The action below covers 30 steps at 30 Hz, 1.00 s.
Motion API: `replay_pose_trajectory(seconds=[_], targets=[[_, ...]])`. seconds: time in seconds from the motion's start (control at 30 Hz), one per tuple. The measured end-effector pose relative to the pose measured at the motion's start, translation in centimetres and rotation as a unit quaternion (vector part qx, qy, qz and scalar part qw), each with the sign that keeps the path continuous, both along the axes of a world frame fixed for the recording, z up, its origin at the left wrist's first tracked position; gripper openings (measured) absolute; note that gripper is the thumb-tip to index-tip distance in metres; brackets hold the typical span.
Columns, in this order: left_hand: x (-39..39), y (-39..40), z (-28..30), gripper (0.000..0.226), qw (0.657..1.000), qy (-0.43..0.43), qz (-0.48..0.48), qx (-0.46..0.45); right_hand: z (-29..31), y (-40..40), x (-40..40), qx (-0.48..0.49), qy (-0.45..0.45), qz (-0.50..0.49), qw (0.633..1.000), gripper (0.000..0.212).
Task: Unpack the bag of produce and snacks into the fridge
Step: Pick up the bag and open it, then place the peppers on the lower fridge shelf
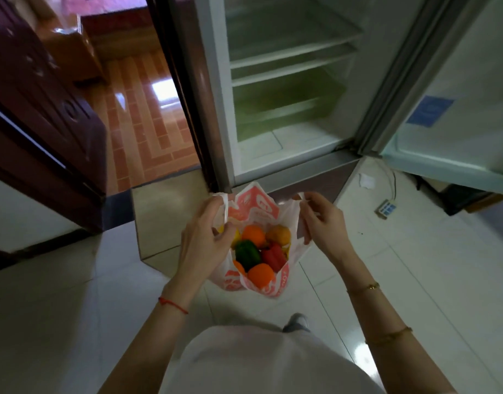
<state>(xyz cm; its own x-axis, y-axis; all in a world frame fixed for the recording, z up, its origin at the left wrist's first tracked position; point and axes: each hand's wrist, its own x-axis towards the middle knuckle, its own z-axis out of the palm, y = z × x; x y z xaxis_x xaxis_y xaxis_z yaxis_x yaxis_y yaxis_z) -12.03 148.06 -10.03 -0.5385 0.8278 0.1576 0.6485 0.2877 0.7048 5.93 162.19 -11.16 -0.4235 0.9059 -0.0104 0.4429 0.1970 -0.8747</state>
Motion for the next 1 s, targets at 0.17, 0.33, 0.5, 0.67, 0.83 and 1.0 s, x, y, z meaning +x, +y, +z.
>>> replay_pose_trajectory(seconds=[0.17, 0.33, 0.5, 0.67, 0.83, 1.0], targets=[[3.8, 4.6, 1.5, 0.038, 0.999, -0.012, -0.003, 0.03, 2.3, 4.4, 4.0, 0.025, 0.018, 0.027, 0.999, 0.023], [5.6, 10.3, 3.7, 0.043, 0.996, -0.031, 0.001, 0.089, 5.6, 10.9, 5.6, 0.04, 0.045, 0.068, 0.996, 0.023], [5.4, 15.9, 6.2, 0.042, 0.992, -0.045, 0.024, 0.111, 8.9, 16.9, 4.9, 0.099, 0.053, 0.094, 0.989, 0.023], [3.9, 20.8, 8.7, 0.042, 0.989, -0.034, 0.033, 0.143, 11.5, 22.6, 2.8, 0.154, 0.071, 0.099, 0.98, 0.024], [1.1, 24.7, 9.6, 0.045, 0.986, -0.041, 0.04, 0.157, 13.0, 27.0, -0.2, 0.173, 0.09, 0.099, 0.976, 0.025], [-1.8, 27.0, 8.5, 0.048, 0.988, -0.041, 0.058, 0.137, 12.5, 30.4, -3.6, 0.17, 0.073, 0.083, 0.979, 0.024]])
